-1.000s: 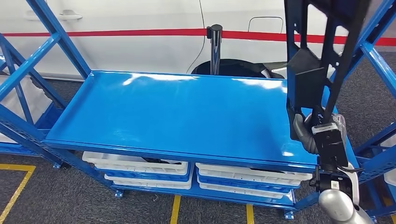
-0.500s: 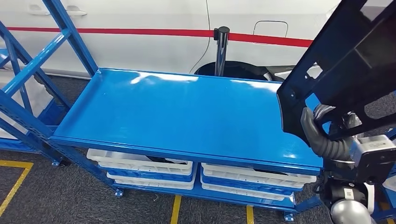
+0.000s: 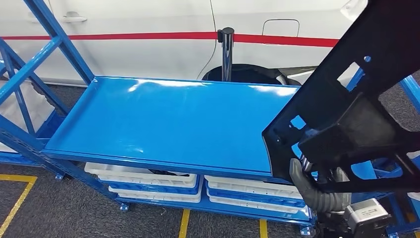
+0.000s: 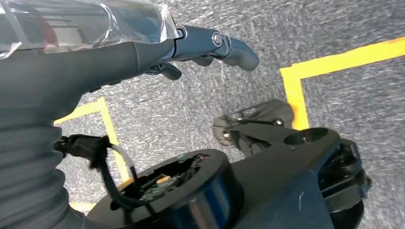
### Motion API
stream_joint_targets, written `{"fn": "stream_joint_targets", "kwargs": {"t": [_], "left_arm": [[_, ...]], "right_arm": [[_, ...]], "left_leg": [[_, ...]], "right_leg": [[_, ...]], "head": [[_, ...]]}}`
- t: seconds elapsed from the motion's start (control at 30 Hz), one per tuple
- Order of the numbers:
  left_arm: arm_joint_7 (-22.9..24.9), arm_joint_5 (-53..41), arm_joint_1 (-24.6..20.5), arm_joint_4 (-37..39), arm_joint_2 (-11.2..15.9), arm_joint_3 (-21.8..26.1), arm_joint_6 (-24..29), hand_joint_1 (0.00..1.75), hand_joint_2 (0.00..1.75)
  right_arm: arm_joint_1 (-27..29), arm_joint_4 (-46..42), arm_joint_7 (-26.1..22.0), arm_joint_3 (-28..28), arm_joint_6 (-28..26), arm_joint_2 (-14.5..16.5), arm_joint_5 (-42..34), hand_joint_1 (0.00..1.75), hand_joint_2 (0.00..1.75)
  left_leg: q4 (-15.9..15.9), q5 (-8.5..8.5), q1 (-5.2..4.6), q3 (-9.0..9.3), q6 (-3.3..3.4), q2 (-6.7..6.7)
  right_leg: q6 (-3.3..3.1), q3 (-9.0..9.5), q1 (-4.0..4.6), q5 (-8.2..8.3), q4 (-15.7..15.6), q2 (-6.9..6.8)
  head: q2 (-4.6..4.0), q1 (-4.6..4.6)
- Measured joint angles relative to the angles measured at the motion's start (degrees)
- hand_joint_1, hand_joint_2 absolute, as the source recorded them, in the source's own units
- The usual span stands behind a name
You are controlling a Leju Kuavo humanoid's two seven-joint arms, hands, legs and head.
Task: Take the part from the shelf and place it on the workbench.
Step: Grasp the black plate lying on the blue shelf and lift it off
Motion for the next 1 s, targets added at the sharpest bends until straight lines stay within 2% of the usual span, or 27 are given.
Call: {"fn": "stream_joint_targets", "kwargs": {"t": [0.03, 0.1, 0.13, 0.17, 0.23, 0.3, 0.33, 0.4, 0.43, 0.47, 0.5, 0.53, 0.6, 0.67, 0.7, 0.8, 0.83, 0.87, 0.93, 0.97, 1.0], "left_arm": [[0.3, -0.3, -0.1, 0.0, 0.0, 0.0, -0.3, 0.00, 1.75], [0.9, -1.0, -0.1, 0.0, 0.0, 0.1, -0.4, 0.00, 1.75], [1.1, -1.2, -0.1, 0.0, 0.1, 0.1, -0.4, 0.00, 1.75], [1.1, -1.3, 0.0, 0.0, 0.1, 0.1, -0.4, 0.00, 1.75], [0.7, -0.7, 0.1, 0.0, 0.1, 0.1, -0.5, 0.00, 1.75], [0.1, 0.2, 0.2, 0.0, 0.1, 0.3, -0.5, 0.00, 1.75], [-0.2, 0.4, 0.2, 0.0, 0.1, 0.4, -0.5, 0.00, 1.75], [-0.4, 0.5, 0.2, 0.0, 0.1, 0.7, -0.2, 0.00, 1.75], [-0.3, 0.5, 0.3, 0.0, 0.2, 0.9, -0.1, 0.00, 1.75], [-0.3, 0.6, 0.4, 0.0, 0.2, 1.0, 0.1, 0.00, 1.75], [0.0, 0.7, 0.5, 0.0, 0.2, 1.2, 0.2, 0.00, 1.75], [0.3, 0.9, 0.5, 0.0, 0.2, 1.3, 0.2, 0.00, 1.75], [1.1, 1.2, 0.6, 0.0, 0.2, 1.4, 0.2, 0.00, 1.75], [1.7, 1.5, 0.6, 0.0, 0.2, 1.6, 0.2, 0.00, 1.75], [2.0, 1.7, 0.6, 0.0, 0.2, 1.7, 0.2, 0.00, 1.75], [2.7, 2.2, 0.7, 0.0, 0.2, 1.8, 0.2, 0.00, 1.75], [2.9, 2.3, 0.8, 0.0, 0.1, 1.9, 0.2, 0.00, 1.75], [3.0, 2.4, 0.7, 0.0, 0.1, 1.9, 0.1, 0.00, 1.75], [3.1, 2.7, 0.7, 0.0, 0.1, 2.3, -0.3, 0.00, 1.75], [3.1, 2.9, 0.6, 0.0, 0.1, 2.5, -0.8, 0.00, 1.75], [3.2, 3.0, 0.6, 0.0, 0.1, 2.7, -1.3, 0.00, 1.75]], "right_arm": [[0.6, -0.2, -0.4, 0.1, 0.1, 0.4, 0.0, 1.75, 1.75], [1.4, -0.6, -1.0, 0.3, 0.3, 1.1, 0.1, 1.75, 1.75], [1.7, -0.9, -1.3, 0.4, 0.3, 1.4, 0.2, 1.75, 1.75], [2.1, -1.1, -1.5, 0.4, 0.3, 1.5, 0.3, 1.75, 1.75], [2.7, -1.5, -1.8, 0.5, 0.3, 1.8, 0.5, 1.75, 1.75], [3.3, -1.9, -2.2, 0.6, 0.3, 2.1, 0.8, 1.75, 1.75], [3.6, -2.1, -2.3, 0.7, 0.3, 2.3, 1.0, 1.75, 1.75], [4.0, -2.5, -2.5, 0.9, 0.2, 2.4, 1.3, 1.75, 1.75], [4.2, -2.6, -2.6, 0.9, 0.2, 2.5, 1.4, 1.75, 1.75], [4.4, -2.7, -2.6, 1.0, 0.2, 2.5, 1.5, 1.75, 1.75], [4.6, -2.8, -2.6, 1.1, 0.1, 2.6, 1.5, 1.75, 1.75], [4.9, -2.9, -2.6, 1.2, 0.0, 2.6, 1.6, 1.75, 1.75], [5.1, -2.9, -2.7, 1.4, -0.2, 2.7, 1.9, 1.75, 1.75], [5.3, -3.0, -3.1, 1.4, -0.8, 2.9, 2.3, 1.75, 1.75], [5.5, -3.1, -3.3, 1.4, -1.2, 3.1, 2.7, 1.75, 1.75], [6.1, -3.4, -3.5, 1.4, -2.6, 3.5, 4.0, 1.75, 1.75], [6.3, -3.5, -3.6, 1.4, -2.9, 3.5, 4.4, 1.75, 1.75], [6.4, -3.7, -3.5, 1.4, -3.2, 3.6, 4.6, 1.75, 1.75], [6.8, -4.0, -3.3, 1.3, -3.7, 3.7, 4.9, 1.75, 1.75], [7.2, -4.0, -3.2, 1.3, -4.0, 3.7, 5.0, 1.75, 1.75], [7.5, -4.0, -3.0, 1.2, -4.3, 3.7, 5.0, 1.75, 1.75]], "left_leg": [[-1.8, 1.22, 0.23, 0.98, -0.20, 0.01], [-10.0, 4.94, 0.71, 5.15, -0.47, 0.02], [-14.1, 6.33, 0.81, 7.08, -0.46, 0.01], [-16.7, 7.07, 0.84, 8.24, -0.38, 0.01], [-18.2, 7.25, 0.58, 8.66, 0.05, 0.00], [-18.7, 7.66, 0.71, 8.82, 0.88, 0.01], [-19.0, 7.95, 0.80, 9.01, 1.35, 0.04], [-19.3, 8.23, 0.79, 9.24, 1.93, 0.10], [-19.3, 8.23, 0.72, 9.25, 2.08, 0.12], [-19.3, 8.19, 0.65, 9.28, 2.11, 0.11], [-19.3, 8.14, 0.63, 9.33, 2.11, 0.08], [-19.2, 8.06, 0.66, 9.41, 2.03, 0.05], [-18.9, 7.68, 0.83, 9.59, 1.52, -0.02], [-18.2, 7.04, 0.67, 9.48, 0.64, -0.07], [-18.0, 6.89, 0.57, 9.41, 0.27, -0.09], [-17.6, 6.81, 0.80, 9.16, -0.36, -0.06], [-16.4, 5.89, 0.89, 8.66, -0.48, -0.01], [-14.2, 4.26, 0.93, 7.70, -0.52, 0.06], [-6.4, -0.17, 0.75, 4.71, -0.46, 0.12], [-2.7, -1.78, 0.58, 3.38, -0.34, 0.11], [-0.7, -2.44, 0.37, 2.86, -0.10, 0.11]], "right_leg": [[0.00, 0.08, -0.19, -0.03, 0.0, 0.07], [0.27, 0.29, -0.37, -0.12, 0.0, 0.27], [0.57, 0.32, -0.27, -0.23, 0.1, 0.36], [0.96, 0.32, -0.15, -0.26, 0.1, 0.42], [1.89, 0.35, 0.00, -0.21, -0.1, 0.45], [2.60, 0.31, -0.17, -0.45, -0.1, 0.28], [2.75, -0.19, -0.21, -1.36, 1.2, 0.17], [2.72, -2.87, -0.06, -4.91, 7.4, 0.02], [2.71, -4.78, 0.02, -6.78, 11.5, 0.02], [2.74, -6.39, 0.10, -7.88, 14.9, 0.02], [2.78, -7.21, 0.15, -7.89, 16.4, 0.01], [2.85, -6.93, 0.13, -6.79, 15.5, -0.02], [3.12, -3.61, -0.06, -2.89, 8.3, -0.16], [2.83, -0.84, -0.04, -0.69, 2.2, -0.02], [2.42, -0.42, 0.04, -0.51, 1.2, 0.10], [1.01, -0.87, 0.34, -0.24, 1.5, 0.20], [0.67, -1.07, 0.37, -0.06, 1.5, 0.16], [0.34, -1.30, 0.38, 0.14, 1.5, 0.10], [-0.15, -1.73, 0.60, 0.45, 1.4, -0.01], [-0.35, -1.90, 0.80, 0.58, 1.4, -0.07], [-0.52, -2.07, 1.05, 0.73, 1.4, -0.11]], "head": [[0.00, -0.04], [0.00, -0.08], [0.00, -0.10], [0.00, -0.11], [0.00, -0.09], [0.00, -0.02], [0.00, 0.04], [0.00, 0.17], [0.00, 0.19], [0.00, 0.20], [0.00, 0.20], [0.00, 0.20], [0.00, 0.21], [0.00, 0.22], [0.00, 0.21], [0.00, 0.17], [0.00, 0.15], [0.00, 0.12], [0.00, 0.08], [0.00, 0.08], [0.00, 0.07]]}}
